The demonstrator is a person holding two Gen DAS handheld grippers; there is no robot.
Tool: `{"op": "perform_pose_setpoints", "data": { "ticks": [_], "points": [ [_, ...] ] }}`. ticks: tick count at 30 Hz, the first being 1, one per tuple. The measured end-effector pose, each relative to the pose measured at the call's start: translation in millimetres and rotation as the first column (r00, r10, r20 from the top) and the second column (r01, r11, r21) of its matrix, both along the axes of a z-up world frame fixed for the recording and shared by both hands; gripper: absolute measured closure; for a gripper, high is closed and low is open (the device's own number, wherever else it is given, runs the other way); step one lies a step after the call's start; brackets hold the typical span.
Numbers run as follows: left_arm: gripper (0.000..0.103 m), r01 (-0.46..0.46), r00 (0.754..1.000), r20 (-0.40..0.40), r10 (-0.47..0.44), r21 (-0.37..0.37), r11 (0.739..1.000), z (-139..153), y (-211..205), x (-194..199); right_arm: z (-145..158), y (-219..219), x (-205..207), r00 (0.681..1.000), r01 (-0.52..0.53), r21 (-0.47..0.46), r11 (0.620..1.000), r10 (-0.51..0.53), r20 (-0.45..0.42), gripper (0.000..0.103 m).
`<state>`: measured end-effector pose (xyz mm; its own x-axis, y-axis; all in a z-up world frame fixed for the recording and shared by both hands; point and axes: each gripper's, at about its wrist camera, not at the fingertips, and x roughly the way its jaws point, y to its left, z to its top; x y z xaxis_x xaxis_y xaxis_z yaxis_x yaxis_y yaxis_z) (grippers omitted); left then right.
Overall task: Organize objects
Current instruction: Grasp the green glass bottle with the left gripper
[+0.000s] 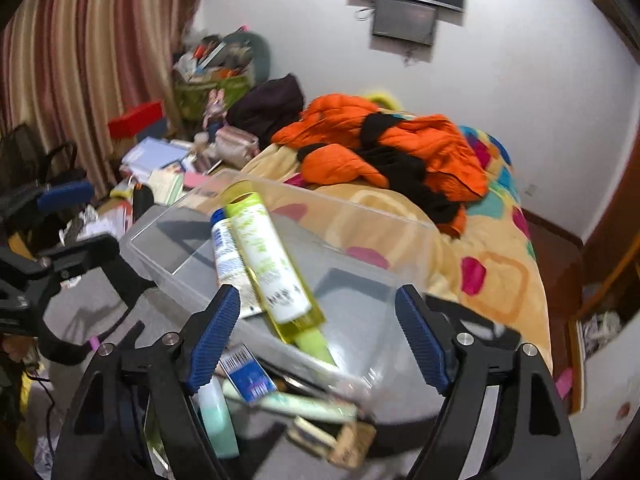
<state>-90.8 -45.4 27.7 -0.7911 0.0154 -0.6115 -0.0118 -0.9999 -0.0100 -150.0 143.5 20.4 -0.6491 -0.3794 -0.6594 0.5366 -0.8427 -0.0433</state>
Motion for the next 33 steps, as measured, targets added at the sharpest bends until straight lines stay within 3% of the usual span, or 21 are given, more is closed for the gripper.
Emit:
{"op": "perform_pose_setpoints", "data": {
  "ticks": [10,20,23,25,33],
  "points": [
    [0.009,0.040,0.989,0.139,-0.048,0.063,0.997,-41.1,18.0,10.6,-29.6,46.6,25.1,0.993,0.119,0.022,0.993,-0.119,0.009,0.026],
    [0.009,0.131,0.974,0.172,-0.147,0.104,0.986,-64.7,69.2,18.3,-62.4,49.7,39.7,0.989,0.123,-0.008,0.992,-0.122,0.088,0.027],
    [0.009,0.133,0.971,0.186,-0.152,0.108,0.985,-70.8,74.7,18.1,-66.0,42.1,40.1,0.989,0.099,-0.017,0.995,-0.096,0.109,0.034],
    [0.009,0.128,0.968,0.201,-0.150,0.115,0.985,-76.9,76.1,16.9,-70.3,35.9,38.5,0.989,0.085,-0.018,0.996,-0.082,0.127,0.044],
    [0.009,0.097,0.963,0.234,-0.133,0.159,0.983,-92.0,59.2,22.1,-88.9,13.1,34.6,0.984,0.059,0.007,0.998,-0.059,0.167,0.056]
  ]
}}
